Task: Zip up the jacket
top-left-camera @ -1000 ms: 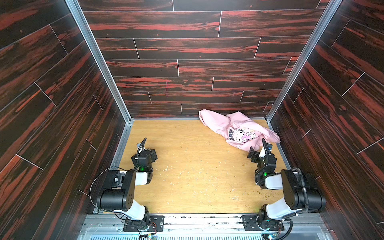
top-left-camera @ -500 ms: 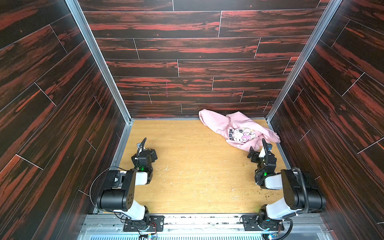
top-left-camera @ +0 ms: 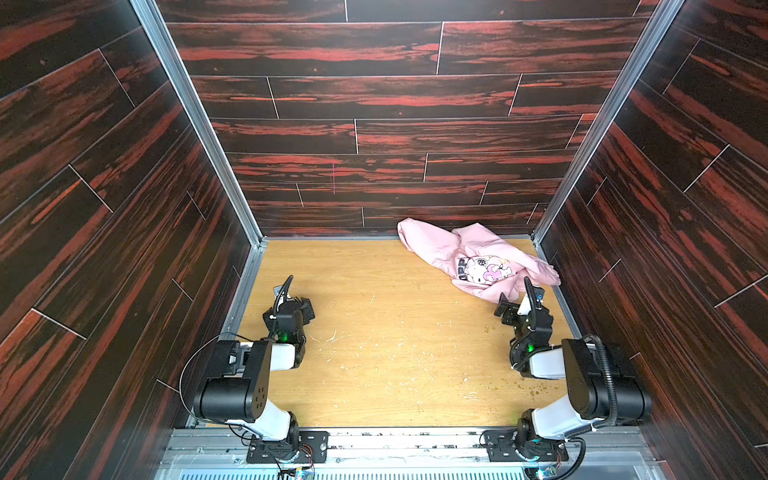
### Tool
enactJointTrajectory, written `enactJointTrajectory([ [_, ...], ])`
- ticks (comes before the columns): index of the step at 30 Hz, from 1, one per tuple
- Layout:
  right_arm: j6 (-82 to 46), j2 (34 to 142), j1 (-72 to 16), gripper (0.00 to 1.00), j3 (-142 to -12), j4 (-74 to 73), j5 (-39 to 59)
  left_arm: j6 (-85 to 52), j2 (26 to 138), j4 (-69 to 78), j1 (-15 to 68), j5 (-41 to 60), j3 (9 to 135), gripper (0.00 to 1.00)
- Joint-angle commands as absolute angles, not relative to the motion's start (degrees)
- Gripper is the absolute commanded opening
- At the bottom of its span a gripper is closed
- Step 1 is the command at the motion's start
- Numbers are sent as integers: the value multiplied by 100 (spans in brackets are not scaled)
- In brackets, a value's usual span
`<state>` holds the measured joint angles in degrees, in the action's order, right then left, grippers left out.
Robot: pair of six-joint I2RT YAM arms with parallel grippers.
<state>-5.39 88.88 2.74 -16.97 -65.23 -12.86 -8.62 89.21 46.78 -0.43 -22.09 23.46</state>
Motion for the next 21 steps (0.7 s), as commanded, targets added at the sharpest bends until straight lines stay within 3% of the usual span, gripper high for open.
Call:
enactJointTrajectory([
  [1, -472, 8936, 293, 99, -1696, -6629, -1274, -862, 8780, 4819, -78, -2277, 2320, 100],
  [15, -482, 8921, 292, 99, -1680, -6644, -1246, -867, 8724, 4772, -78, -2245, 2331, 100],
  [18, -688, 8684, 353, 99, -1731, -6314, -1506, -879, 8411, 3889, -79, -2377, 2722, 100],
  [21, -669, 8306, 397, 99, -1656, -6133, -1388, -1333, 8090, 2061, -79, -2687, 3443, 100],
])
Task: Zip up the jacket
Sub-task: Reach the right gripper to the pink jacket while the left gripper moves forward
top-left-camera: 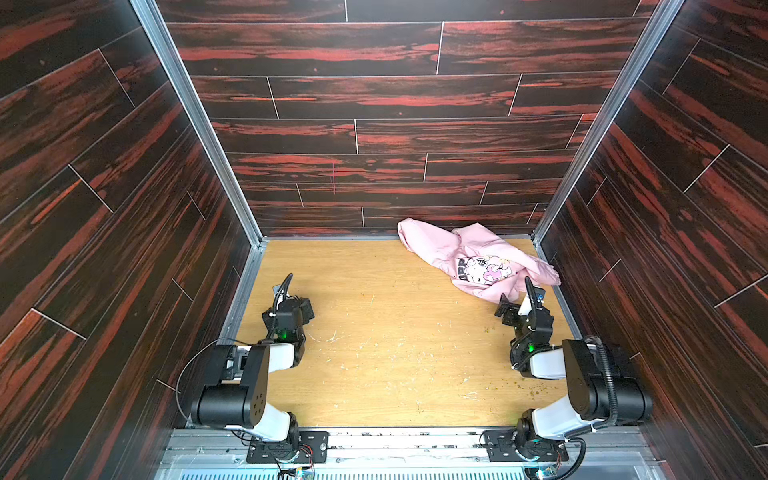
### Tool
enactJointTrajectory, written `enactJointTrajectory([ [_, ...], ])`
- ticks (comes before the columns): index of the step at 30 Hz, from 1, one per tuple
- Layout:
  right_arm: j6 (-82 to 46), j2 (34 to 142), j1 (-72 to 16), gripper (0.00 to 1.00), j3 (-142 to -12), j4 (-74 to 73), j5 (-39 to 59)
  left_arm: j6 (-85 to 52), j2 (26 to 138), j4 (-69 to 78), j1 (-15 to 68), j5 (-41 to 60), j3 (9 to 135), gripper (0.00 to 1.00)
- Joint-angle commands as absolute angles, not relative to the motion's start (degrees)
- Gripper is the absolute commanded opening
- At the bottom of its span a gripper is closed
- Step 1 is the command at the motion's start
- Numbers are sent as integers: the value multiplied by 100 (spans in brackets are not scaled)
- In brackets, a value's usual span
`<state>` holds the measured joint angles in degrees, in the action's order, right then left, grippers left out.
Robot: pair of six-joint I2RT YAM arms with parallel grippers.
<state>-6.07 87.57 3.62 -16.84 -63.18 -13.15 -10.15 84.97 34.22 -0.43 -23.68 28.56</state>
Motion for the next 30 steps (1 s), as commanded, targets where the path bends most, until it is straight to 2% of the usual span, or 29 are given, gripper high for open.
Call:
enactJointTrajectory([
  [1, -664, 8075, 399, 99, -1739, -5742, -1486, -1416, 8005, 1703, -86, -2730, 3572, 100],
  [6, -796, 7020, 404, 99, -2203, -4106, -1841, -1616, 7097, 1013, -79, -2338, 3652, 99],
  [9, -1565, 6250, 412, 99, -3012, -2358, -2371, -1966, 6438, 671, -79, -2390, 3802, 100],
  [12, -1884, 6036, 414, 99, -4231, -396, -1922, -2476, 5933, -481, -89, -2556, 4344, 99],
  [15, -1656, 6489, 426, 99, -5638, 1361, -837, -2930, 5660, -1277, -115, -2281, 4912, 100],
  [17, -1865, 6987, 445, 99, -6458, 2203, -617, -3362, 5634, -1448, -156, -1760, 5209, 100],
  [19, -1993, 7349, 458, 99, -6898, 2503, -1, -3871, 5649, -1245, -160, -1321, 5279, 100],
  [23, -2443, 7994, 550, 98, -7565, 2927, 874, -5147, 5651, -948, -158, -1393, 5052, 100],
  [25, -2484, 8475, 530, 92, -8099, 3372, 1310, -5568, 5734, -996, -171, -1305, 5055, 100],
  [27, -2474, 8822, 469, 82, -8397, 3453, 1569, -5612, 6002, -1113, -184, -805, 5240, 100],
  [30, -2434, 9193, 325, 79, -8662, 3458, 1659, -5548, 6572, -1096, -175, 169, 5531, 100],
])
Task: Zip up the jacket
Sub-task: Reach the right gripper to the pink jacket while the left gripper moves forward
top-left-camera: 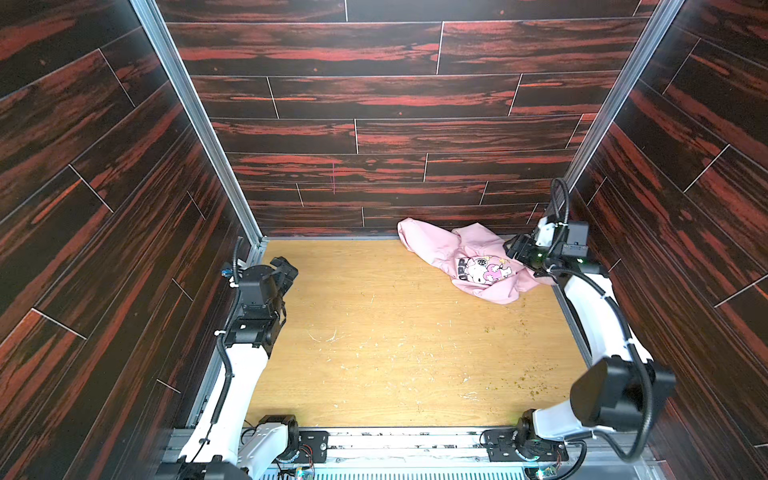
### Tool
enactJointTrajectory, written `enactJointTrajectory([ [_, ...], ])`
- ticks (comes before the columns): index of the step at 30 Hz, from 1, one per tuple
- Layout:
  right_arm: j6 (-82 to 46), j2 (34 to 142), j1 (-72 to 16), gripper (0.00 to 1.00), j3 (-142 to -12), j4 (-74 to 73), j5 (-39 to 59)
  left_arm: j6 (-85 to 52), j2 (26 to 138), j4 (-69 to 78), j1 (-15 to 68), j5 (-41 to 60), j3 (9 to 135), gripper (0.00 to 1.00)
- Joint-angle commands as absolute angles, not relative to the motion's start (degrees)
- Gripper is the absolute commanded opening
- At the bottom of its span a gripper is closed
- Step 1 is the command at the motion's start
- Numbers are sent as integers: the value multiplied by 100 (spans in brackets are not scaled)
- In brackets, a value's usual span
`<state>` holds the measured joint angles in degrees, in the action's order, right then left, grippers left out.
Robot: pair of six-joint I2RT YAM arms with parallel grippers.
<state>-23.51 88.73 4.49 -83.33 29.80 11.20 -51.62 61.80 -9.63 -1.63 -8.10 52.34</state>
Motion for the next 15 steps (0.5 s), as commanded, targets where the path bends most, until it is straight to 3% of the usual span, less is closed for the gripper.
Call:
enactJointTrajectory([
  [1, -2427, 9334, 272, 79, -8757, 3471, 1682, -5562, 6766, -1060, -174, 522, 5606, 99],
  [4, -2333, 9769, 35, 79, -9046, 3540, 1727, -5572, 7339, -923, -126, 1307, 5803, 91],
  [7, -2241, 10252, -276, 79, -9438, 3724, 1522, -5590, 7709, -745, 33, 1577, 5880, 88],
  [14, -1860, 11749, -1127, 77, -10920, 4523, 391, -5834, 8629, -198, 867, 1992, 6001, 89],
  [15, -1793, 12001, -1227, 76, -11207, 4705, 90, -5903, 8784, -87, 1011, 2047, 6006, 94],
])
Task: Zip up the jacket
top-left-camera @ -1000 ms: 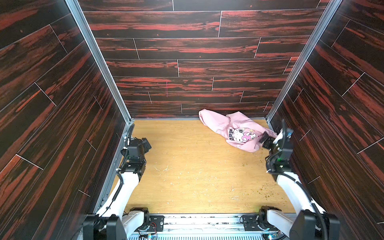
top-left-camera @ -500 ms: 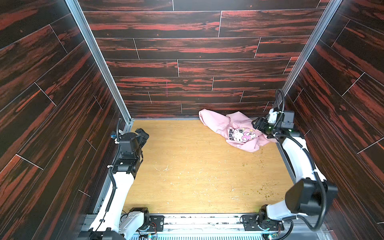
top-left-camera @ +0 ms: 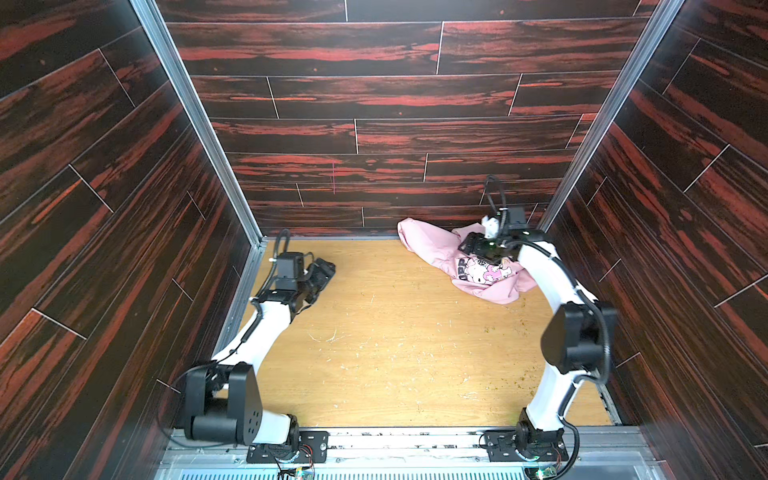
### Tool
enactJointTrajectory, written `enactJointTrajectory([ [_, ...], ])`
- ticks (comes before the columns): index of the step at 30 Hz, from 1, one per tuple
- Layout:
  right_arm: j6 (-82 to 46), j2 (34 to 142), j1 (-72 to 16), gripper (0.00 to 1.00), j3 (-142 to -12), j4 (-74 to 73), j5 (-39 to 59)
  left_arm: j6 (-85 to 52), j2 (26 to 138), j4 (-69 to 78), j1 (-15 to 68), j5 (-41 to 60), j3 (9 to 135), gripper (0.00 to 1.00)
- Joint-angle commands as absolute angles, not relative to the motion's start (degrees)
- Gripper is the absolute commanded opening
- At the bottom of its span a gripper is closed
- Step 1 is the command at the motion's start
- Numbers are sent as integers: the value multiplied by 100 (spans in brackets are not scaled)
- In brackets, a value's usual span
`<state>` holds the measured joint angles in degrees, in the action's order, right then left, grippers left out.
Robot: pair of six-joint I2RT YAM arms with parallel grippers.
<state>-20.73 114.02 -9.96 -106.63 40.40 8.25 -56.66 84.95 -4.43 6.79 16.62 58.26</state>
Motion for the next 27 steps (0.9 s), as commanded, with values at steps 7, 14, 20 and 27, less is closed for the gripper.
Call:
enactJointTrajectory([
  [7, -1848, 13528, -1450, 79, -12892, 5869, -1665, -6299, 9408, 425, 1507, 2152, 6029, 100],
  [14, -1864, 13964, -1442, 80, -12944, 5944, -2169, -6206, 9822, 299, 1504, 2458, 6397, 97],
  [20, -1919, 14190, -1433, 44, -13012, 5935, -2024, -6176, 9984, 214, 1460, 2575, 6640, 92],
  [27, -1974, 13921, -1521, 0, -12732, 5897, -956, -6171, 9713, 82, 1329, 2400, 6442, 87],
])
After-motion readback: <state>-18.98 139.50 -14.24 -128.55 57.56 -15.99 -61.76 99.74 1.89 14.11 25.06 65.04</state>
